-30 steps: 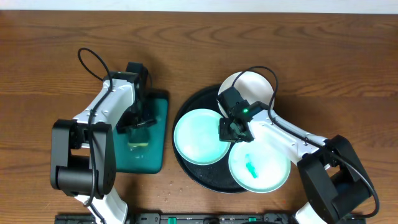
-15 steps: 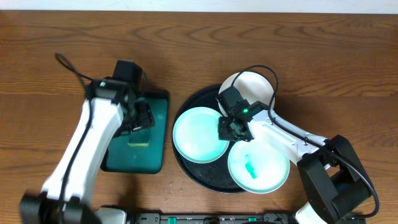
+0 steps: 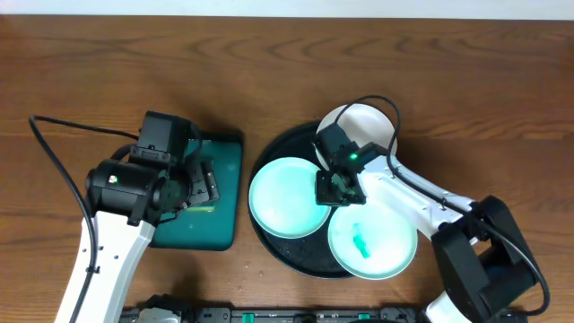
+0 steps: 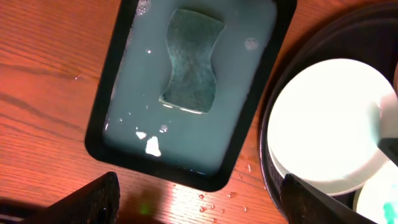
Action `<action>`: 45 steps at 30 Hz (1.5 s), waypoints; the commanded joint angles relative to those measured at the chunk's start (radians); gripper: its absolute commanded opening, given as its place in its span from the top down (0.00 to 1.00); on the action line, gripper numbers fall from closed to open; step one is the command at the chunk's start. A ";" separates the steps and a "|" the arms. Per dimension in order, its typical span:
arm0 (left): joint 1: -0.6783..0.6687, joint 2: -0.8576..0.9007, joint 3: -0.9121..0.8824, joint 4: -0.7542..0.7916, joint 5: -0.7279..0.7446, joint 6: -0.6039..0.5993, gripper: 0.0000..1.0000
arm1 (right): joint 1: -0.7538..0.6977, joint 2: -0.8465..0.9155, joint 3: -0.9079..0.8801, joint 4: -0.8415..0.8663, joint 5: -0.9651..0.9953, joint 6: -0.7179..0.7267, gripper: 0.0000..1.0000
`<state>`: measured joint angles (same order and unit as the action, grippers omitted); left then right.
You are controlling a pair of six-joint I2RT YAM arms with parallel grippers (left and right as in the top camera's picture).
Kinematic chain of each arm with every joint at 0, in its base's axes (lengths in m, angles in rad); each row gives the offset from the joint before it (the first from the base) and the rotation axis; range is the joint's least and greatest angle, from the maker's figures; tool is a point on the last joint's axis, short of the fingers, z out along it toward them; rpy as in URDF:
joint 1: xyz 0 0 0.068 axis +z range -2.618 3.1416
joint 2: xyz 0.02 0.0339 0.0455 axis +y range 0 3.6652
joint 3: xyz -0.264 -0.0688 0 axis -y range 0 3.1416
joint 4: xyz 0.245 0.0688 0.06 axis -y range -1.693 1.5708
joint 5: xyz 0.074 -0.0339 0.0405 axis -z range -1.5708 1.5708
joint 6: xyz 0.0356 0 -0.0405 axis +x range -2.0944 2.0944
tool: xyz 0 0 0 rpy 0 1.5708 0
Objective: Clean dirty plates on tray and stack at the side
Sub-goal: 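Return the sponge to the water tray and release it with the left gripper, then grasp the rim of the scrubbed left plate with the right gripper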
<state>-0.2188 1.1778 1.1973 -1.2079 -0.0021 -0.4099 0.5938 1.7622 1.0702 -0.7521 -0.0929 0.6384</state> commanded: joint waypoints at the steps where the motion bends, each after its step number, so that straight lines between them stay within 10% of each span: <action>1: -0.003 0.001 -0.001 -0.007 -0.001 0.012 0.17 | -0.005 -0.063 0.063 -0.048 0.003 -0.022 0.99; 18: -0.003 0.004 -0.001 -0.016 -0.001 0.013 0.16 | -0.136 -0.325 0.203 -0.303 -0.059 -0.052 0.99; 45: -0.002 0.004 -0.001 0.012 -0.016 0.013 0.16 | -0.101 -0.345 -0.206 0.039 -0.358 -0.214 0.99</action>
<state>-0.2192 1.1782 1.1973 -1.1965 -0.0059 -0.4103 0.4572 1.4292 0.8623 -0.7338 -0.4076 0.5049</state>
